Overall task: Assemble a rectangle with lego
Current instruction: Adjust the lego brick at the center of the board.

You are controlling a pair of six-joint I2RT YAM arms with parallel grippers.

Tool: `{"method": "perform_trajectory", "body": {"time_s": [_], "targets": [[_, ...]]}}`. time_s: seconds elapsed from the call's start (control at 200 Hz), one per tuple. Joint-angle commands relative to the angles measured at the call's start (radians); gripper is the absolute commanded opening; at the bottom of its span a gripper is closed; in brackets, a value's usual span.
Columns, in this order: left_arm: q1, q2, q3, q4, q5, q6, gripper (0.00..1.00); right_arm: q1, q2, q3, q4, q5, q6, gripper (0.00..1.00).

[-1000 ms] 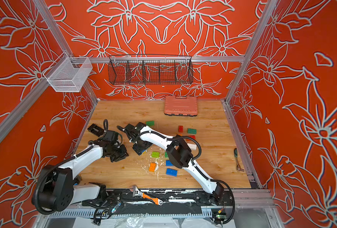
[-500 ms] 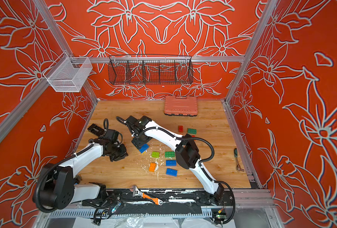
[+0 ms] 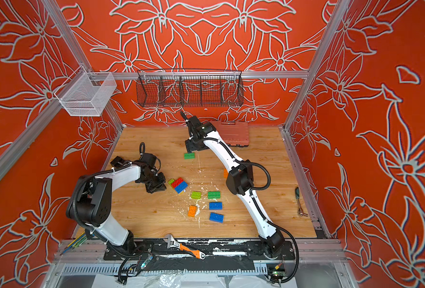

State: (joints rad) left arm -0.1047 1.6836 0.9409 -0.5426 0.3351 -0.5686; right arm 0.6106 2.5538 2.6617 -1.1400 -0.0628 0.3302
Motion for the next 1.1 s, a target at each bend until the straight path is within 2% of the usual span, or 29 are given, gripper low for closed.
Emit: {"method": "perform_trajectory", "body": {"time_s": [0.0,0.21,0.335,0.596,1.091], "targets": [[0.004,0.053,0.025,0.014,0.029,0.022,0.11,0.034,0.059,0.001,0.059,-0.02,0.067,0.81],[0.003,0.124,0.085,0.021,0.083,0.036,0.12,0.036,0.182,0.131,0.11,-0.026,0.084,0.85],[0.003,0.138,0.106,0.009,0.077,0.049,0.13,0.042,0.178,0.089,0.153,-0.024,0.079,0.87],[-0.001,0.165,0.09,0.039,0.127,0.035,0.14,0.042,0.202,0.104,0.149,0.04,0.078,0.87],[-0.005,0.151,0.06,0.053,0.151,0.036,0.16,0.044,0.248,0.129,0.188,0.078,0.075,0.81]]}}
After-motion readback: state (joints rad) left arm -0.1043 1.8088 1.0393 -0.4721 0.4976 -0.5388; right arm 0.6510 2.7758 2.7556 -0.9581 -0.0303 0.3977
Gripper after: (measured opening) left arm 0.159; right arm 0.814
